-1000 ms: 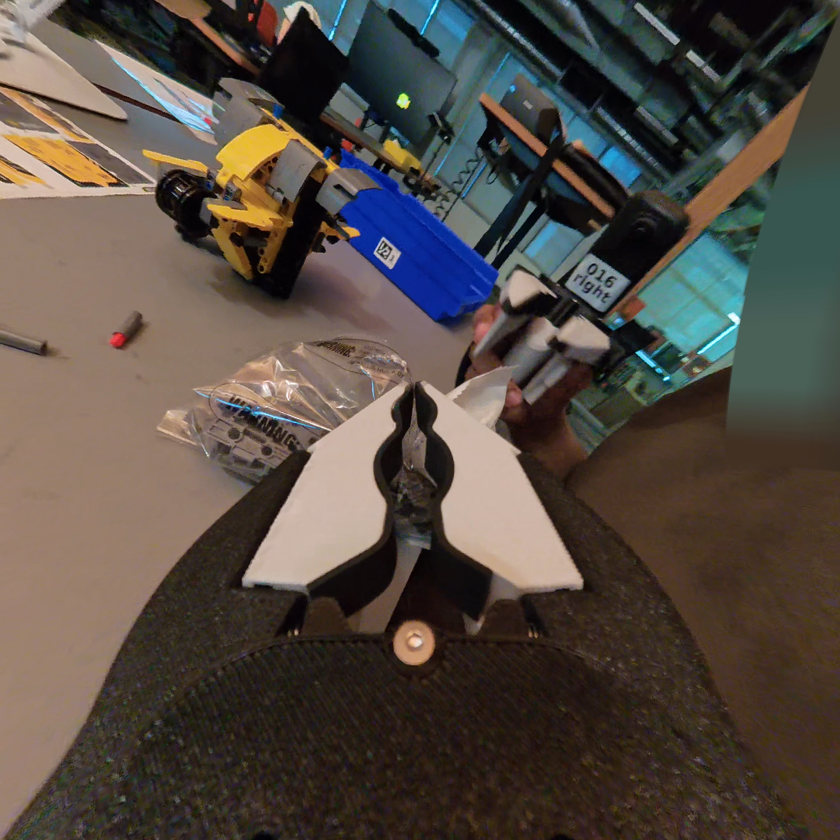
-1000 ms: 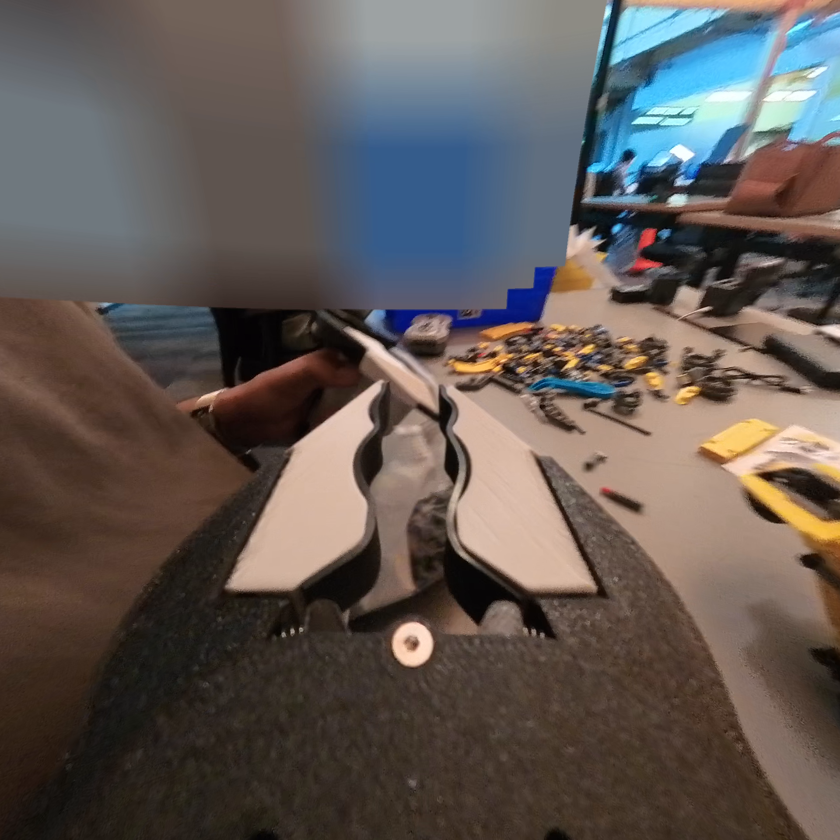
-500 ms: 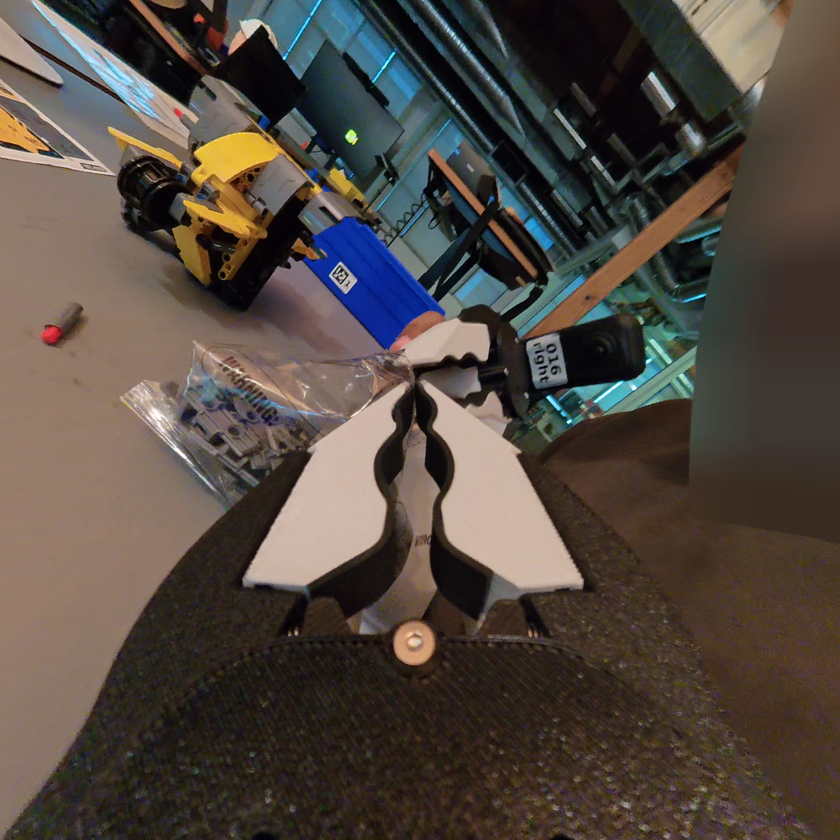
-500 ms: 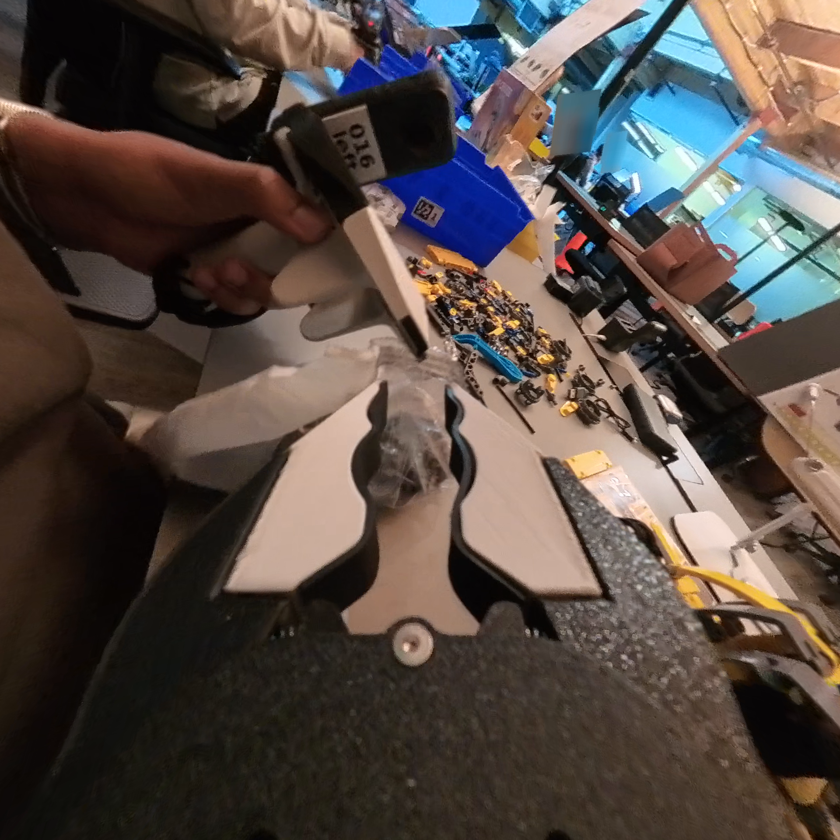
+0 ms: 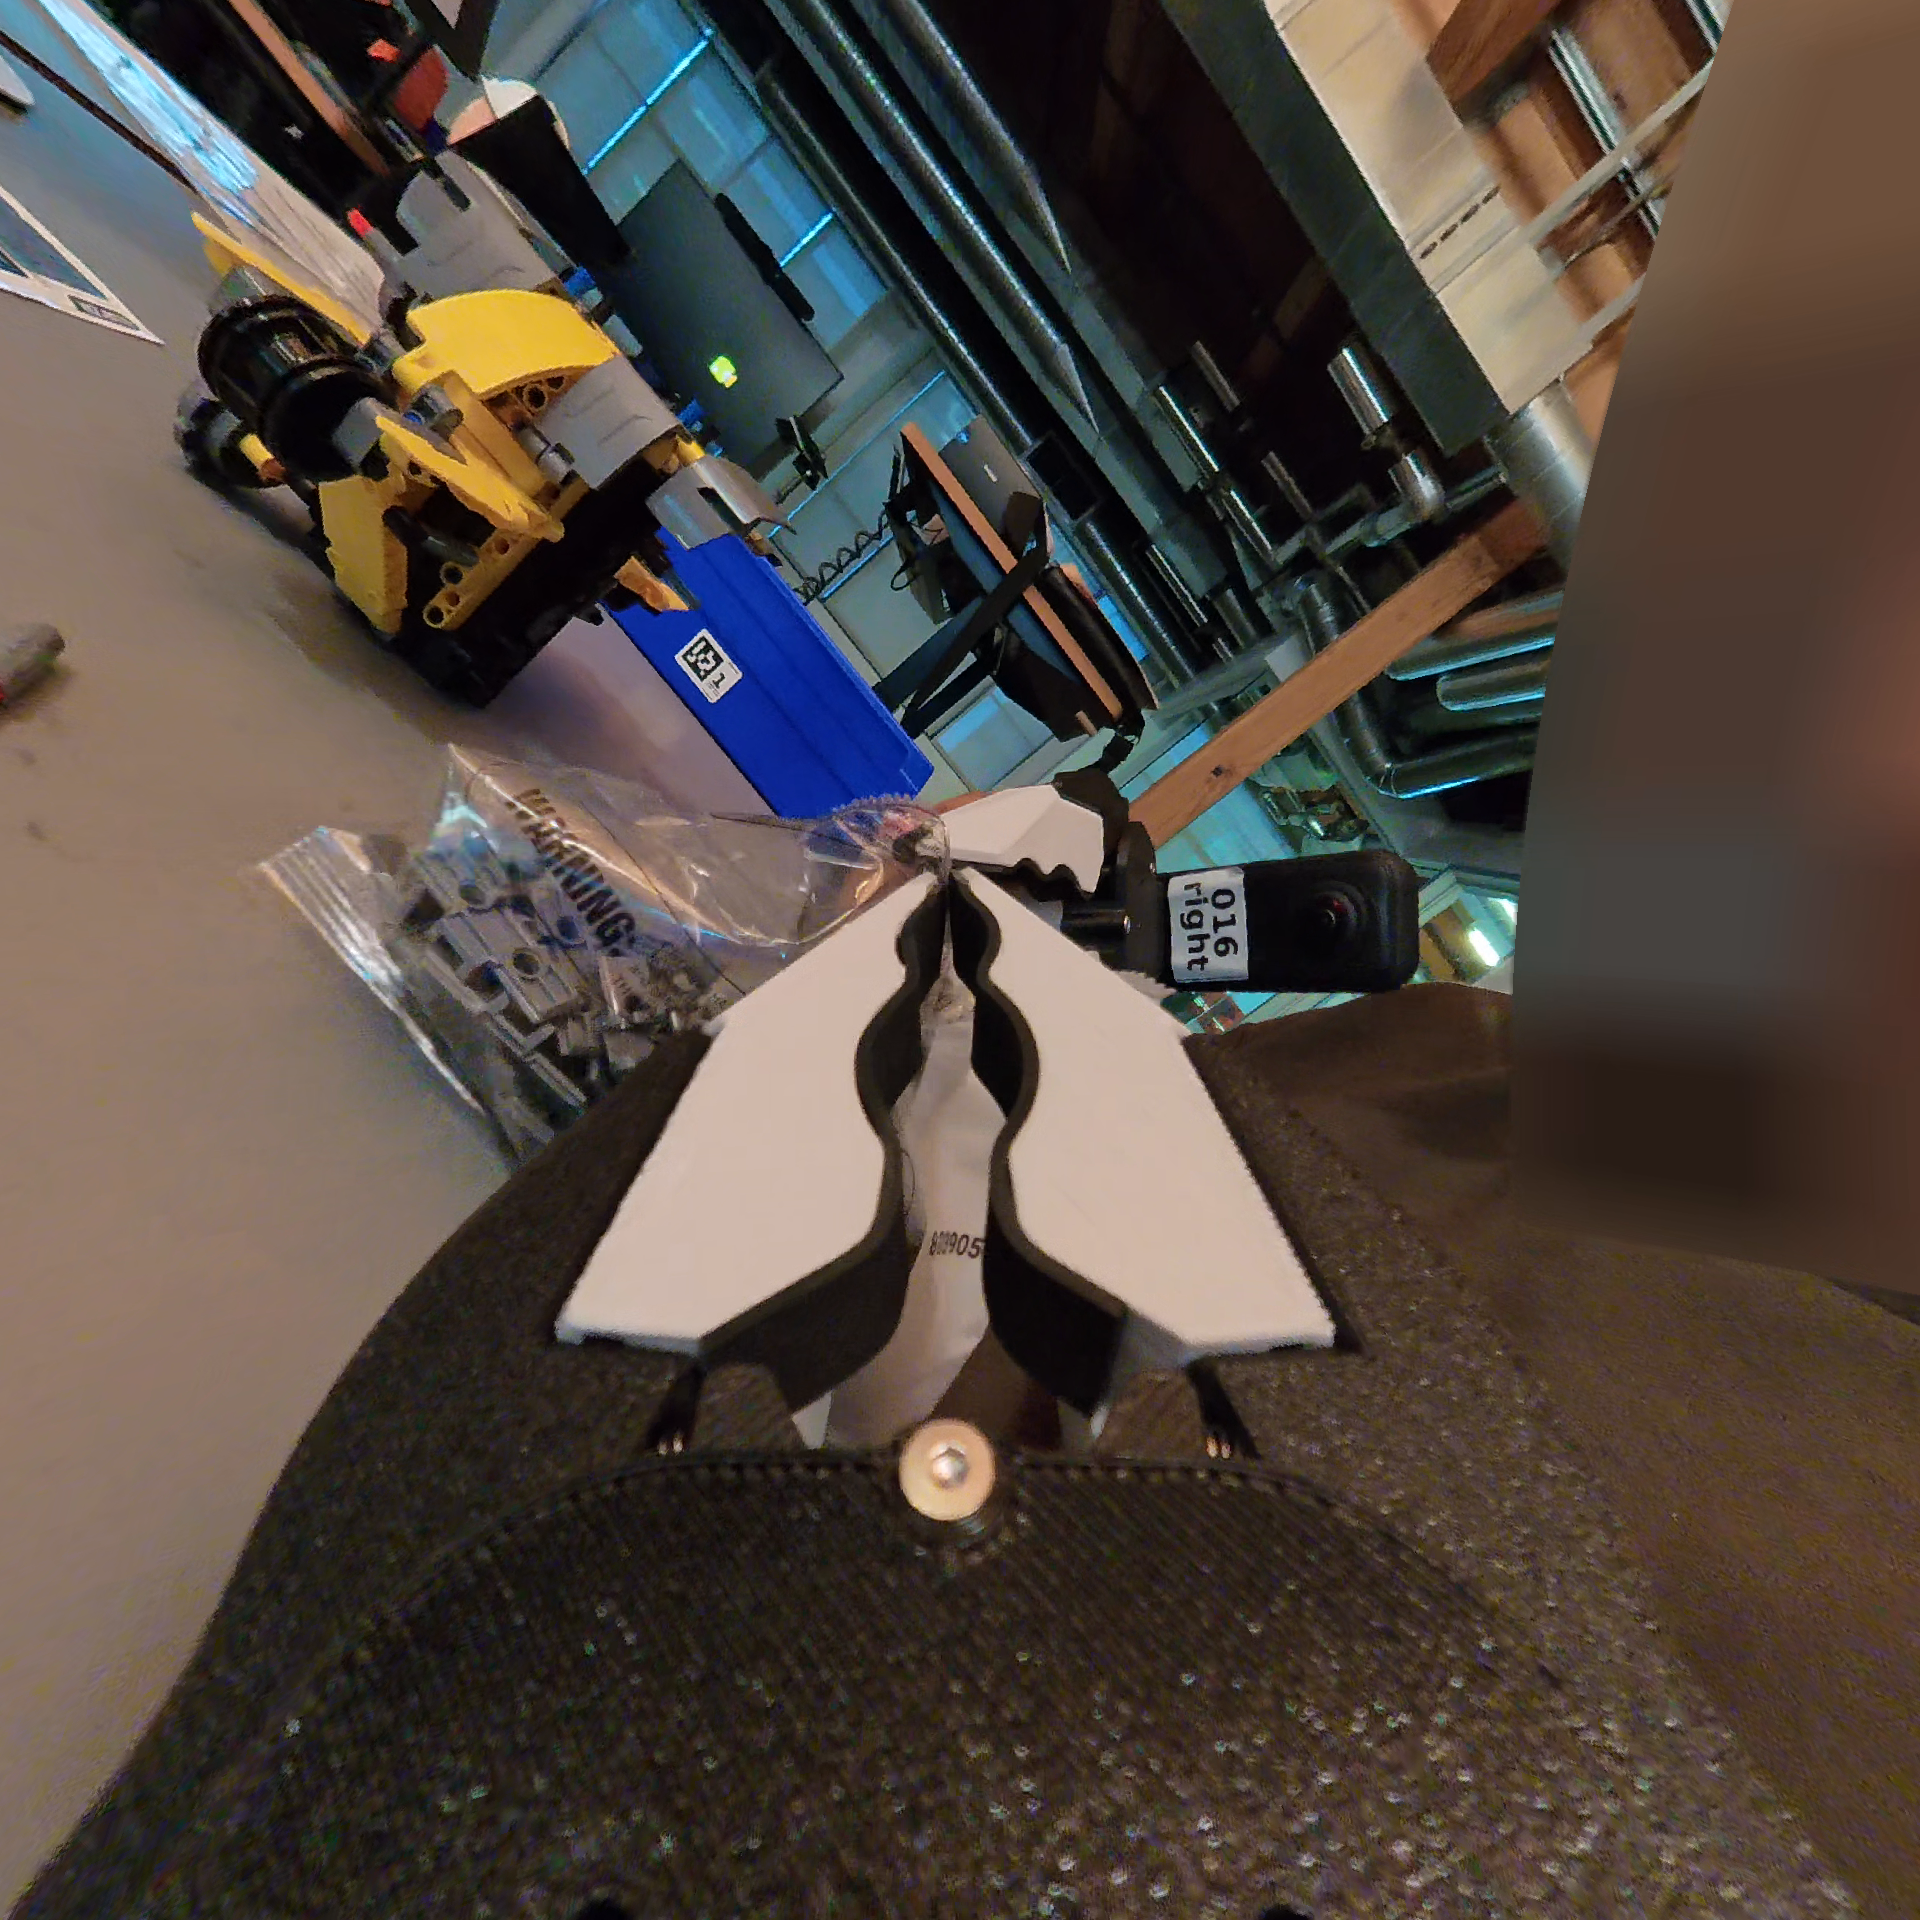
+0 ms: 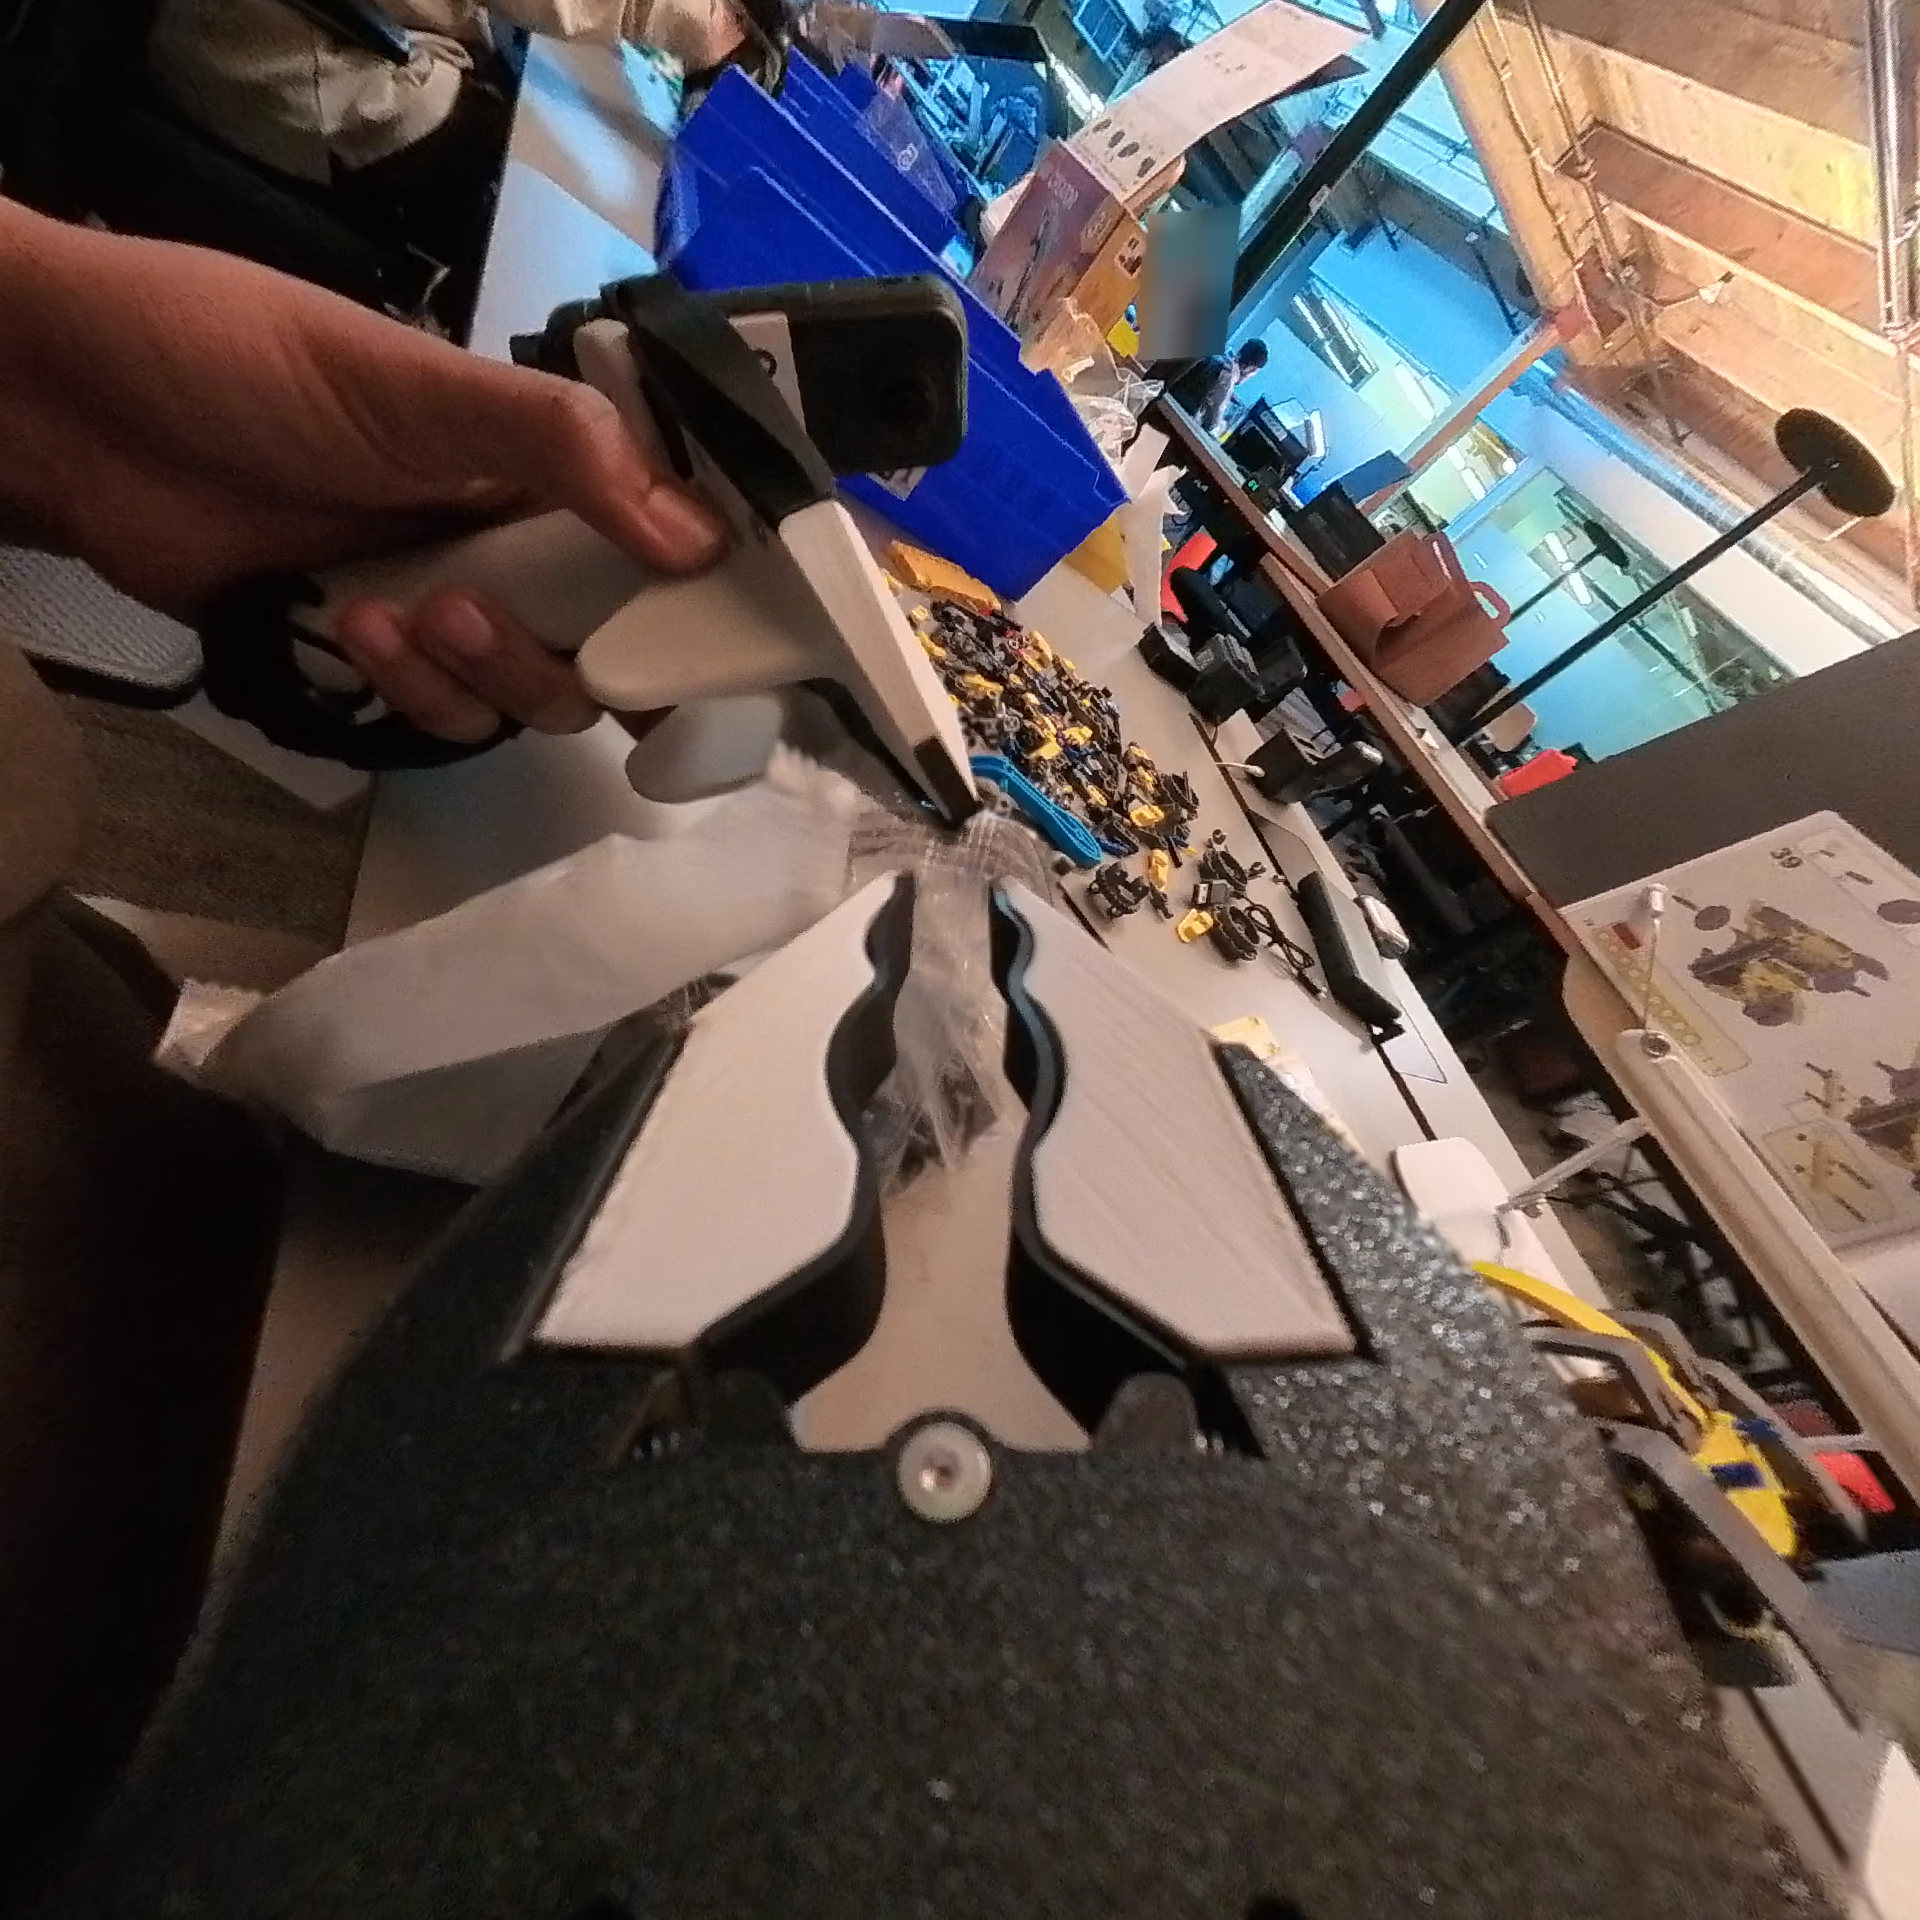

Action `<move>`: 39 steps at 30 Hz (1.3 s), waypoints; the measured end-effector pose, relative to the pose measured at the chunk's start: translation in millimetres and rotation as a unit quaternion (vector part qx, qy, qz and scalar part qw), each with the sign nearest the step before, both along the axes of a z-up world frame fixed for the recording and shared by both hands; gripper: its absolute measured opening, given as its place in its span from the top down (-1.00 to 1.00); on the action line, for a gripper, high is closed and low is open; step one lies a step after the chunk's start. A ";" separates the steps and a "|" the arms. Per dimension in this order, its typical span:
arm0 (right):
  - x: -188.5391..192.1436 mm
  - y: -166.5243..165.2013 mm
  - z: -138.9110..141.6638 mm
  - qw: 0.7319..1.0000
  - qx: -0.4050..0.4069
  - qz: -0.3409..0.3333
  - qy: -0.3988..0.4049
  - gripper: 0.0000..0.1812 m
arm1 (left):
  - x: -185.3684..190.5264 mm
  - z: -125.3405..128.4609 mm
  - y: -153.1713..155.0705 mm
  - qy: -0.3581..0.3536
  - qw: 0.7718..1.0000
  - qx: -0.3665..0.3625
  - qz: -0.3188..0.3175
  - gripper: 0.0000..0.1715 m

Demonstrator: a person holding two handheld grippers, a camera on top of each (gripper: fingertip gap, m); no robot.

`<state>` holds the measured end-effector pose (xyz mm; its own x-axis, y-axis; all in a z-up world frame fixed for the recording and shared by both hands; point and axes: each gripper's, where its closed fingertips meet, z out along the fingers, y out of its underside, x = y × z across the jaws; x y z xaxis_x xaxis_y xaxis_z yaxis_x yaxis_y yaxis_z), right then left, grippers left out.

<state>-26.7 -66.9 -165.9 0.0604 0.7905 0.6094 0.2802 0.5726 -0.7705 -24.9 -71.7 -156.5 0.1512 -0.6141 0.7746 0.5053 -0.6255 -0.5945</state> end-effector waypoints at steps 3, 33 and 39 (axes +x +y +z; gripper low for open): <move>2.0 -1.8 5.6 0.998 -0.053 0.010 0.023 0.87 | 0.6 3.5 -0.6 0.001 1.000 0.005 0.001 1.00; 19.9 -6.7 29.0 0.811 -0.530 0.174 0.179 0.96 | 23.6 19.6 -12.5 0.070 0.988 0.136 -0.008 0.75; 22.4 -8.9 36.0 0.741 -0.599 0.227 0.200 0.98 | 21.9 24.8 -20.5 0.025 0.988 0.146 -0.039 0.74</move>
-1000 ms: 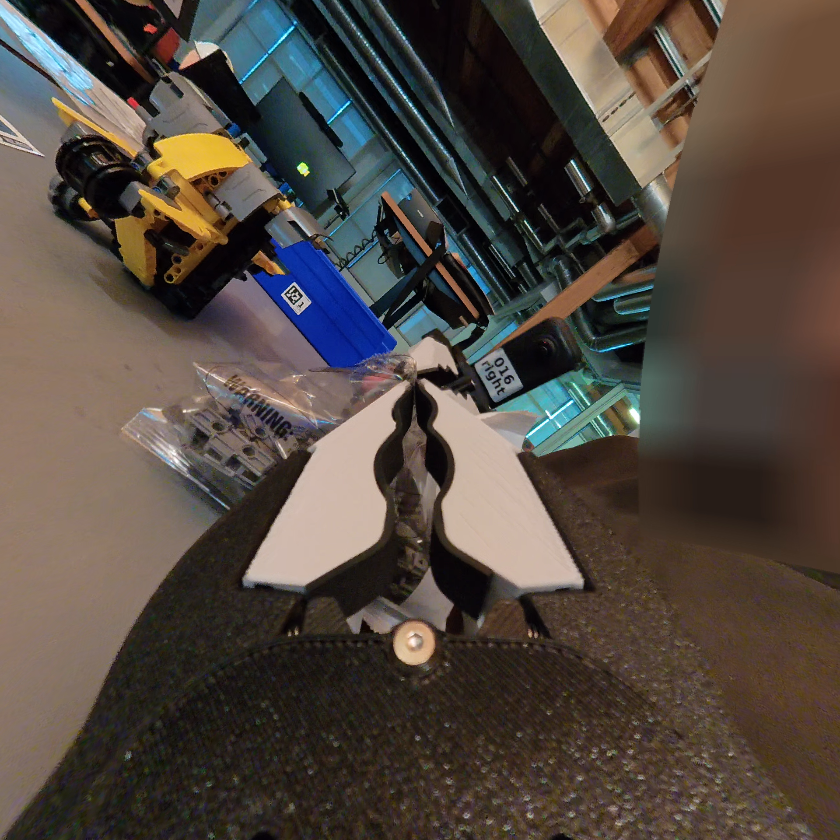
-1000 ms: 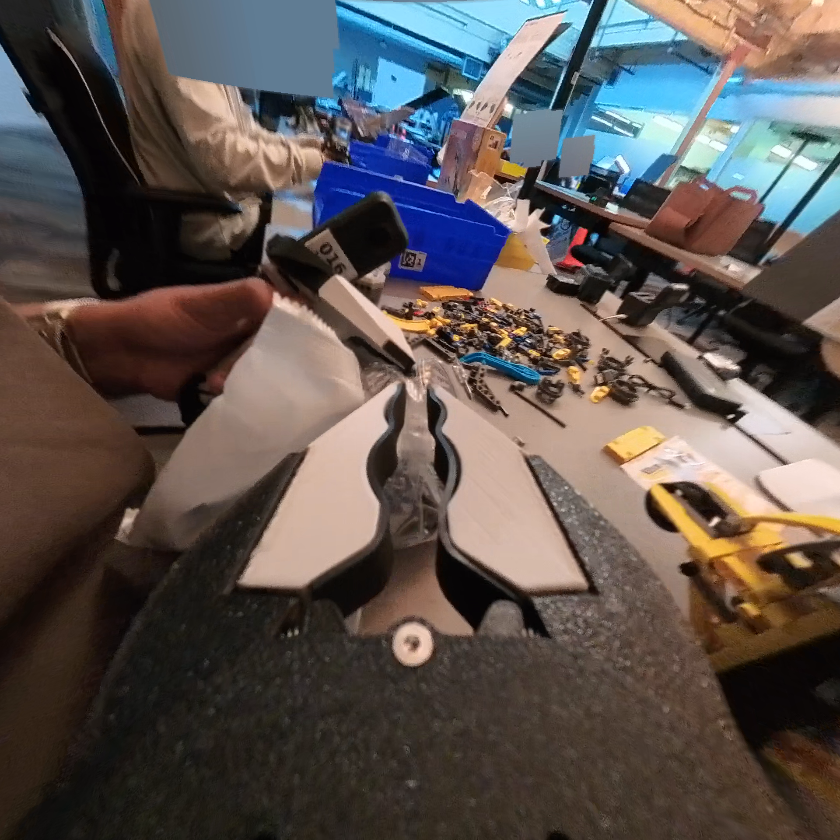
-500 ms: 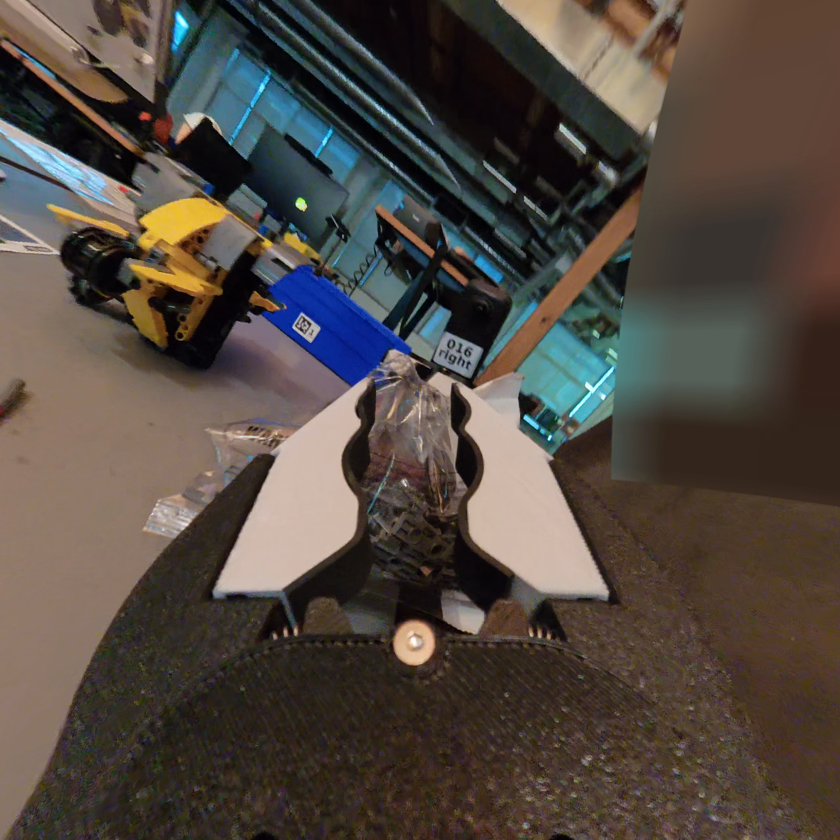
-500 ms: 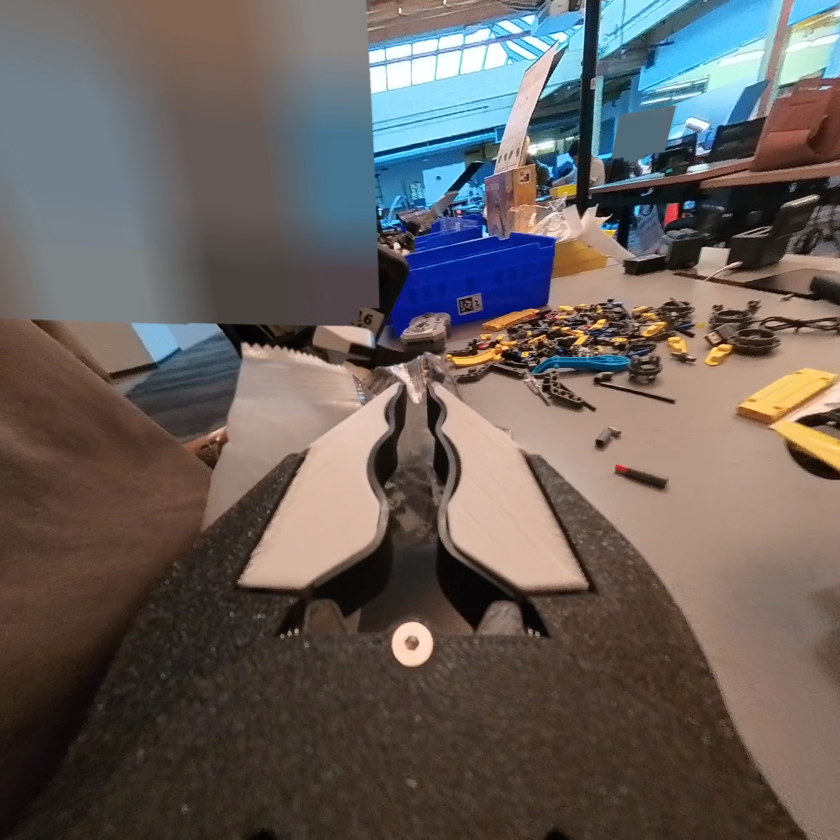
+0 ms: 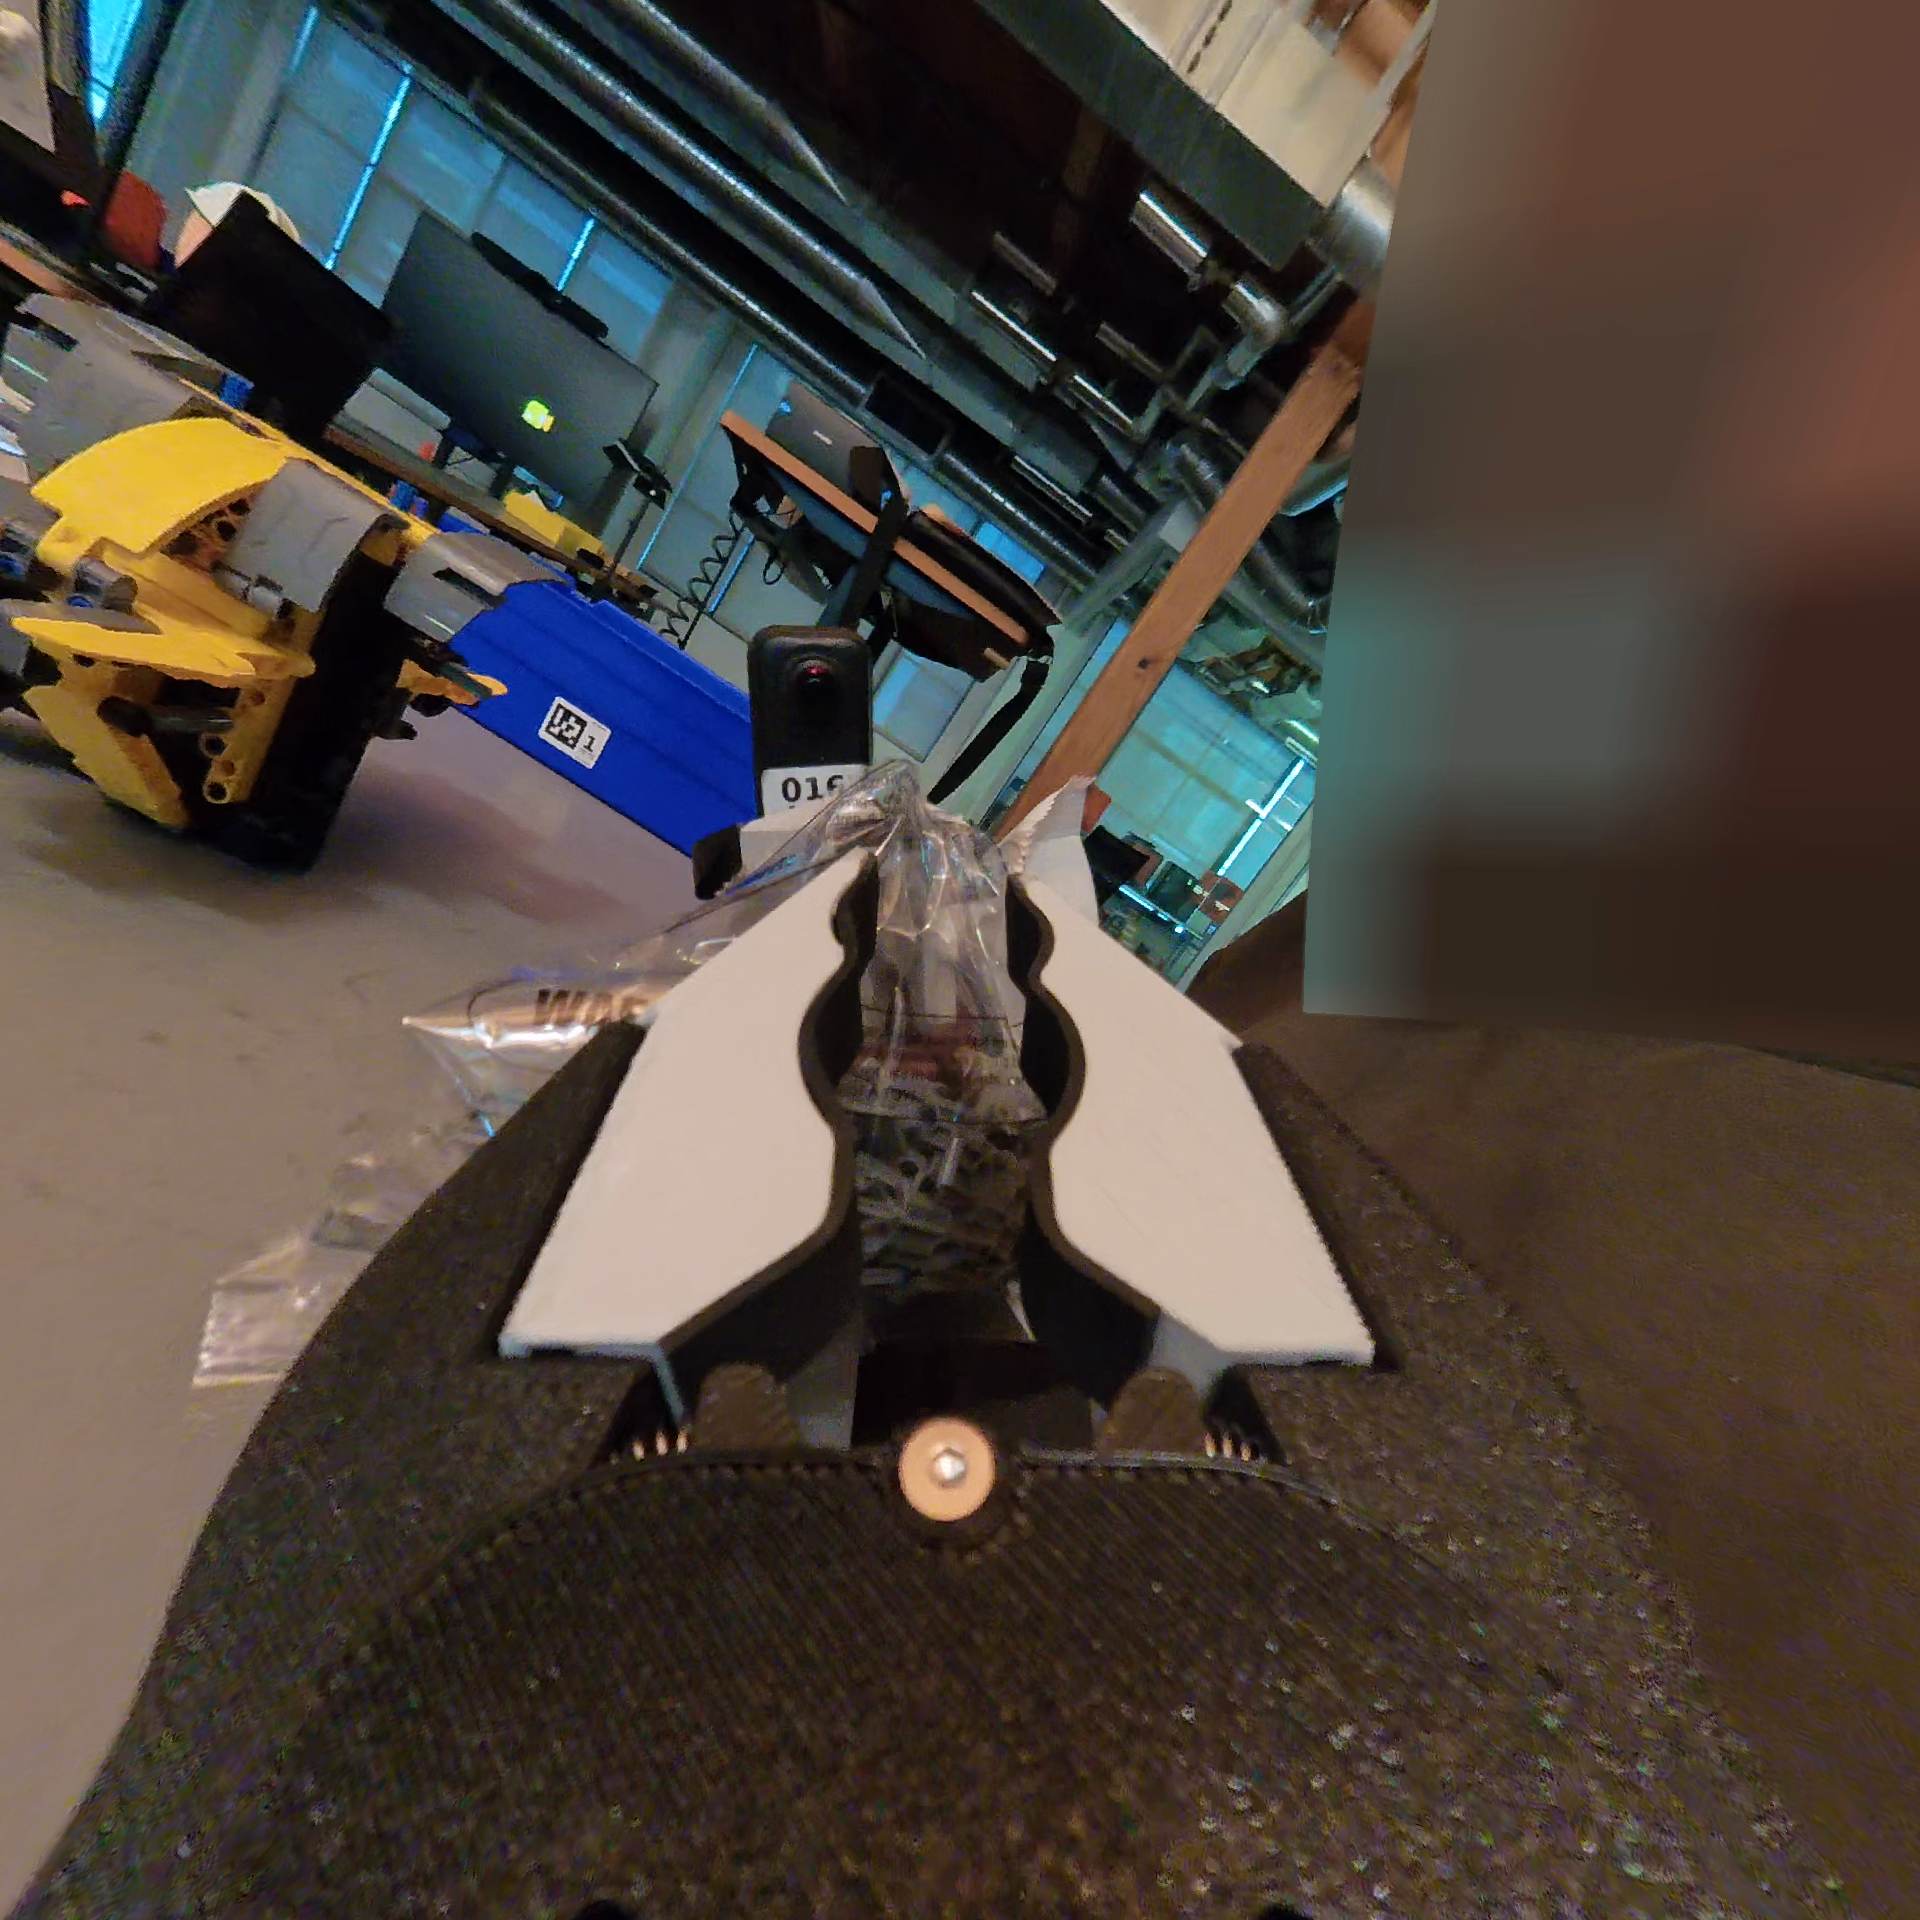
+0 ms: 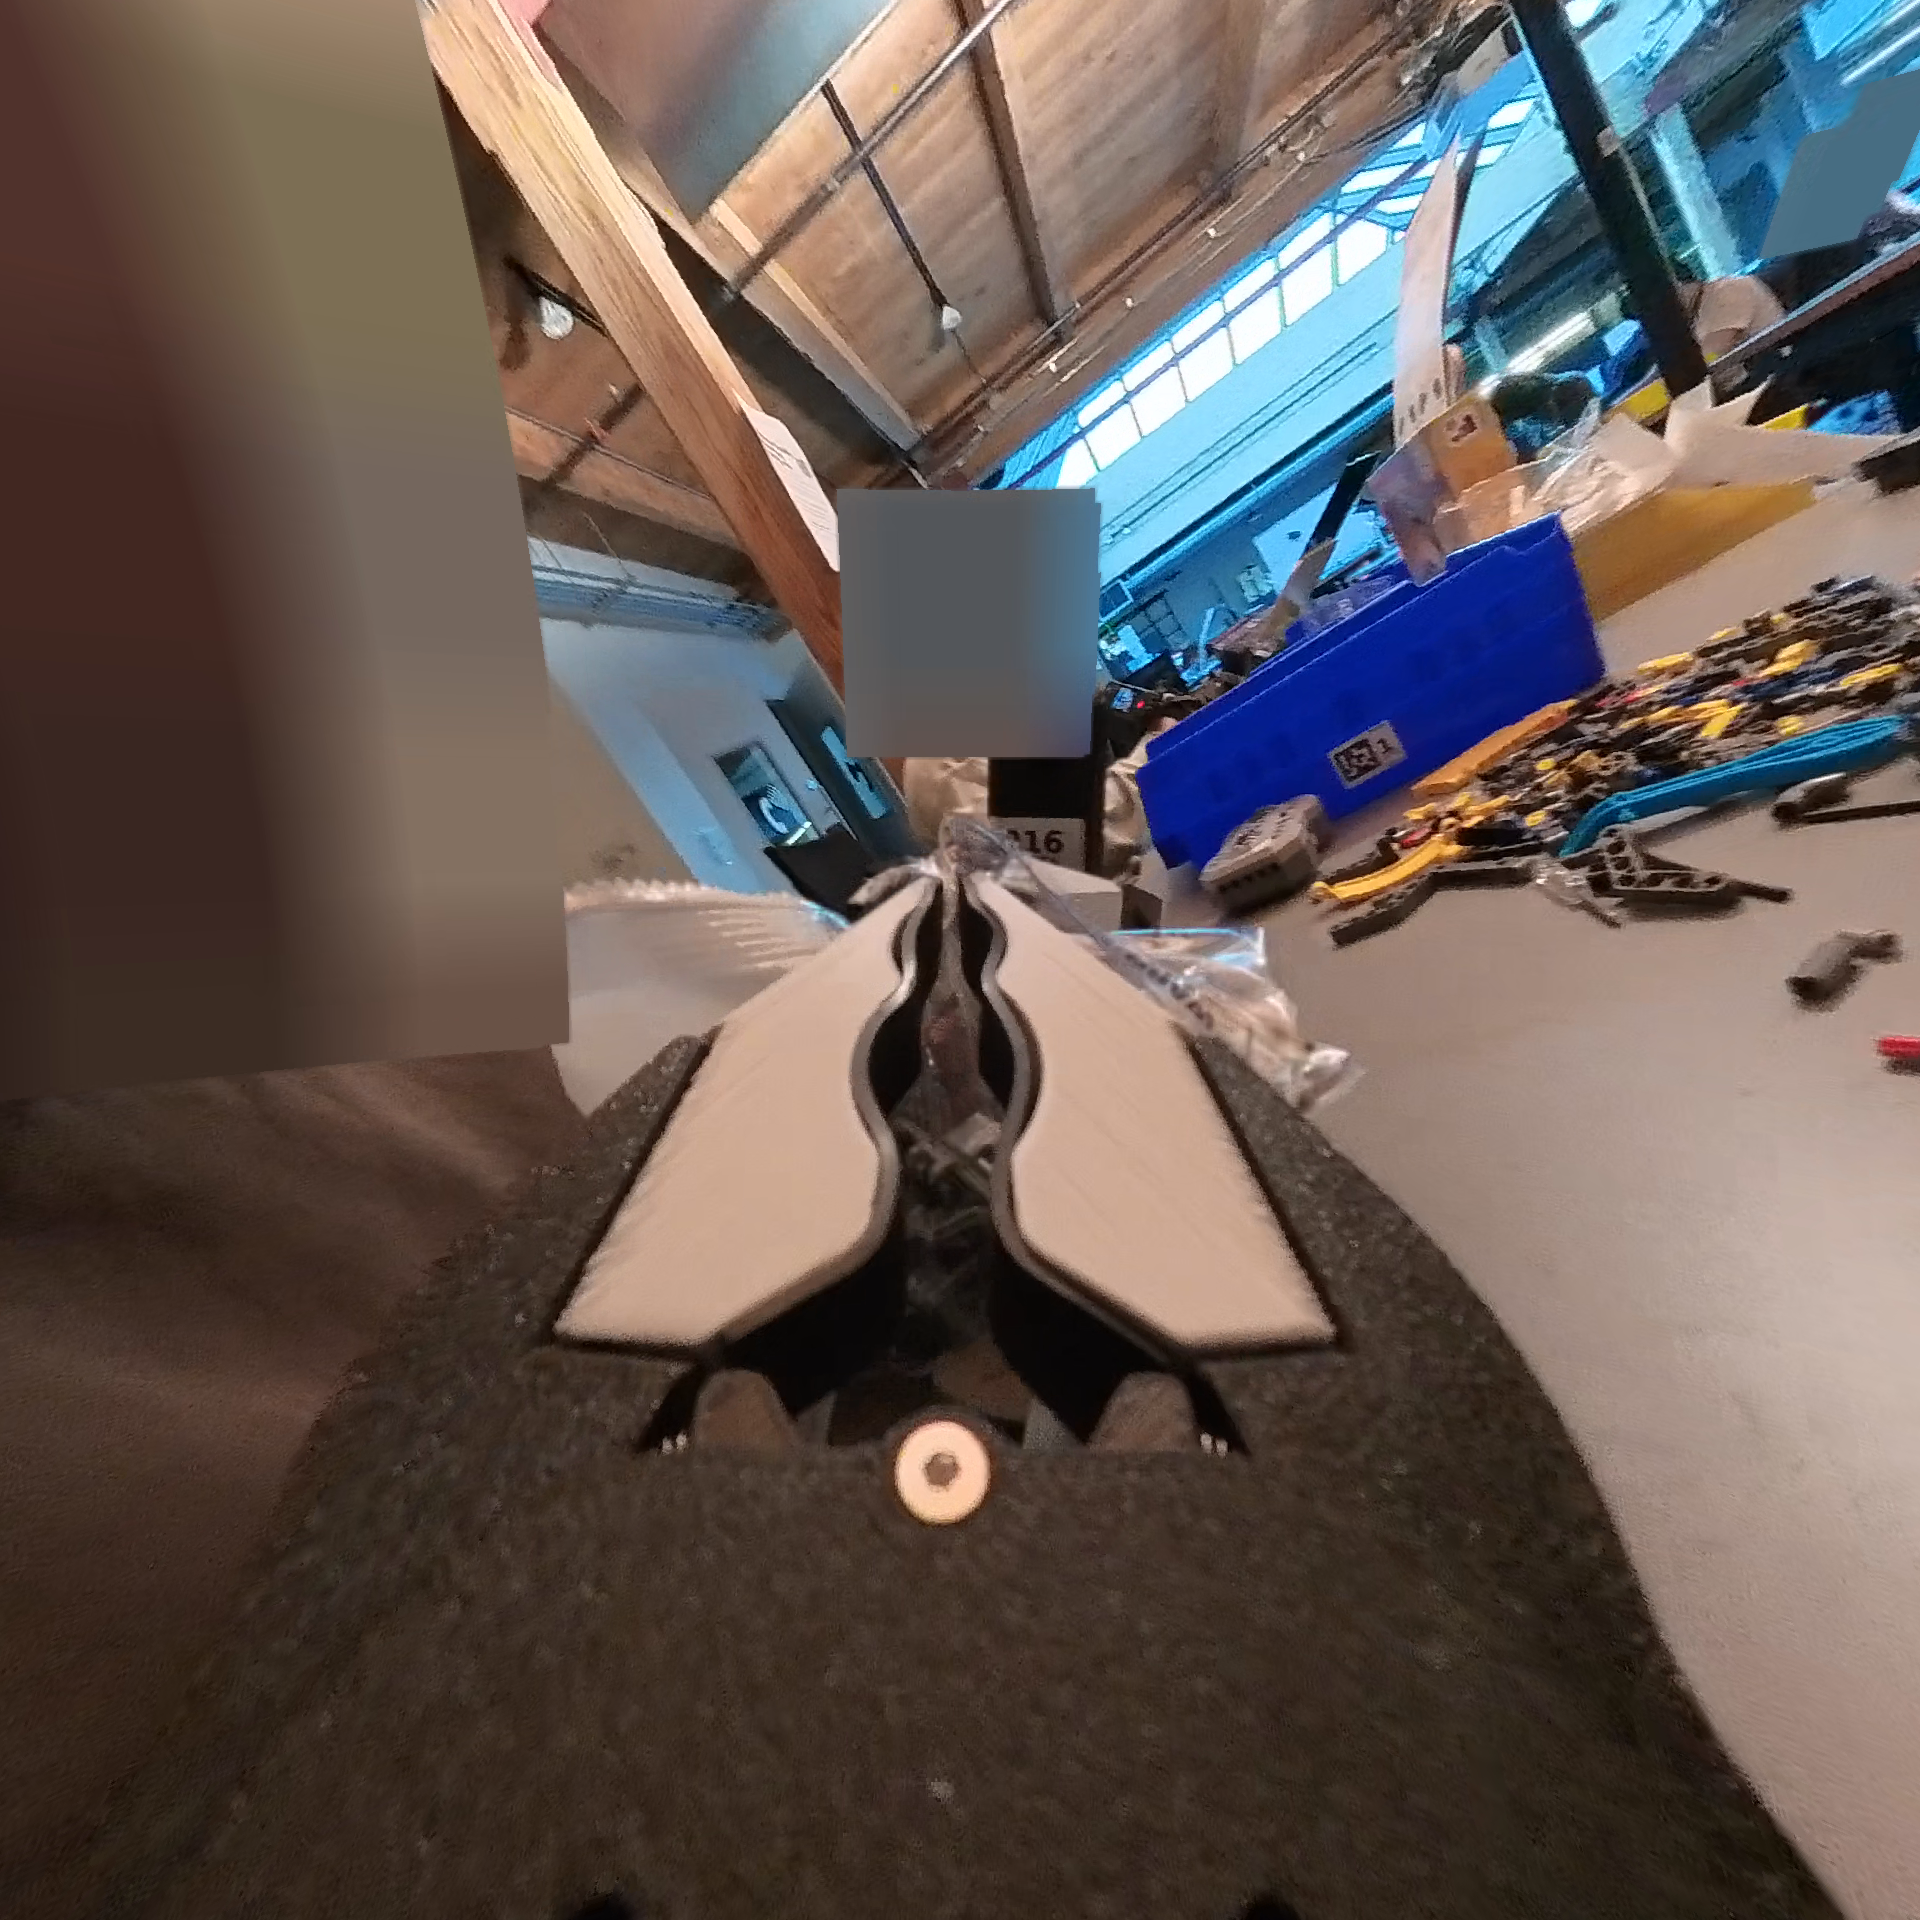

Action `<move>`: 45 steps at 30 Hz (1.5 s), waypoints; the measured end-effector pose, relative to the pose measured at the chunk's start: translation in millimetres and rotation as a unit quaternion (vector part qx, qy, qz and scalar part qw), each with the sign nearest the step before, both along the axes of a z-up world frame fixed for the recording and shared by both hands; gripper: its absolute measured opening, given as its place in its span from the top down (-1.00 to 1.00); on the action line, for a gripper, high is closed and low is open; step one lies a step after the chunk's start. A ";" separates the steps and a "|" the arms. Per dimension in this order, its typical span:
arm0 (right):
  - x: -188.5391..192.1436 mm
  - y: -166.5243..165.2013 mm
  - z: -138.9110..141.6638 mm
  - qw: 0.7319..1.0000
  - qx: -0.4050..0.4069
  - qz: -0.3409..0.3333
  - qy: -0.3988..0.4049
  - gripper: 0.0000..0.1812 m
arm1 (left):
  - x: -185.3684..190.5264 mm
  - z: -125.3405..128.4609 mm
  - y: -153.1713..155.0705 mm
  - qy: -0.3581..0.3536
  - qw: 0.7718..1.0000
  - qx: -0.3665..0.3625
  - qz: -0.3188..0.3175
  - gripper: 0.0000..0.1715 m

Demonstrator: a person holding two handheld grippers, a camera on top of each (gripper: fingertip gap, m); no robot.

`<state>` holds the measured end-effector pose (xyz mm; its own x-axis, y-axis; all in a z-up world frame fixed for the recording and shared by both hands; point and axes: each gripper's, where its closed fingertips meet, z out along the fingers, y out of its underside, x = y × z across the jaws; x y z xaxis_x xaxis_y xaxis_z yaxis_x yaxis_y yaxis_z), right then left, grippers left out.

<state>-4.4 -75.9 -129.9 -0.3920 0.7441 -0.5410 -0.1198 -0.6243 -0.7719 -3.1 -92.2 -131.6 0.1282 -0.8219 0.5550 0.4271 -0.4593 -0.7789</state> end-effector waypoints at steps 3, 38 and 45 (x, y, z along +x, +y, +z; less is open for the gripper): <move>-0.1 -0.2 -0.5 1.000 -0.010 0.012 0.002 0.98 | 0.0 -3.2 1.8 0.020 1.000 0.004 0.012 0.80; 6.6 15.6 1.2 0.995 -0.070 -0.067 -0.013 1.00 | 2.9 -1.3 8.7 -0.048 0.995 -0.014 0.087 1.00; 5.8 9.9 4.6 0.997 -0.058 -0.054 -0.007 1.00 | 1.2 0.2 3.7 -0.064 0.996 -0.004 0.064 1.00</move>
